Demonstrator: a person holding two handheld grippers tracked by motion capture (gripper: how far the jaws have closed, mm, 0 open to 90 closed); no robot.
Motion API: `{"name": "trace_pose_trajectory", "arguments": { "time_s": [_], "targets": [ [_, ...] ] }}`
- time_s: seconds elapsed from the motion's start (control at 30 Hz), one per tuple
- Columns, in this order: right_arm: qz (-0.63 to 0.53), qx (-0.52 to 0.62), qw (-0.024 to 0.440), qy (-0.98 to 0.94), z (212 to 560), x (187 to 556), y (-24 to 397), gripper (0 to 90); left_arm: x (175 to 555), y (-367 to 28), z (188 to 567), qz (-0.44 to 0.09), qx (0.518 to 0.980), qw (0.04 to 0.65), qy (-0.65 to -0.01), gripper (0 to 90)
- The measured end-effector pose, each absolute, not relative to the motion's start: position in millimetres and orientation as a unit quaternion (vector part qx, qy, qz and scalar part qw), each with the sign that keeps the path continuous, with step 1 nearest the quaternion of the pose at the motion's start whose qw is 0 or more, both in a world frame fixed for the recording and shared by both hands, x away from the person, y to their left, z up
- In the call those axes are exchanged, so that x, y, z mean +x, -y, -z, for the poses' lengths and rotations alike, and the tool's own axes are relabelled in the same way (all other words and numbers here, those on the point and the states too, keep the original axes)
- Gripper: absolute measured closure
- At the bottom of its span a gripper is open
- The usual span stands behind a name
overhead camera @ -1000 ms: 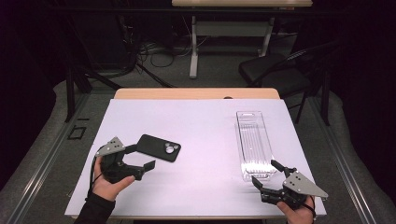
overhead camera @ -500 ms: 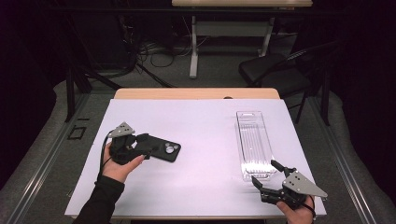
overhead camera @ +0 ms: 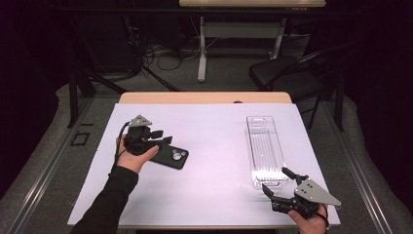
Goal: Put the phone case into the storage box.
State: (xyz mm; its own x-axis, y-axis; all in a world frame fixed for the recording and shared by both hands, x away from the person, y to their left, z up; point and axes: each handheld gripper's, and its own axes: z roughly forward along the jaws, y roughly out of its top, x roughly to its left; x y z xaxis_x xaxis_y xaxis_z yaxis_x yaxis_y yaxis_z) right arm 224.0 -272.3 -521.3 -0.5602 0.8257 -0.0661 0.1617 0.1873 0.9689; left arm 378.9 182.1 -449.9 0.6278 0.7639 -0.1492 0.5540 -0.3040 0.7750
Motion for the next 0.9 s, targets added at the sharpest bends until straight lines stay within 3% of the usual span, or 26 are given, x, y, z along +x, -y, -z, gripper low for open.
{"name": "trace_pose_trajectory", "arguments": {
  "time_s": [0.1, 0.53, 0.9],
  "targets": [
    [-0.532, 0.351, 0.311, -0.705, 521, 224, 272, 13.9, 386, -178, 451, -0.122, 0.804, 0.409, -0.414, 55.3],
    [-0.532, 0.347, 0.310, -0.708, 522, 225, 273, 13.9, 420, -161, 478, -0.103, 0.805, 0.375, -0.447, 90.0],
    [-0.534, 0.349, 0.305, -0.707, 523, 225, 273, 13.9, 444, -146, 510, -0.083, 0.808, 0.335, -0.477, 90.0]
  ]
}}
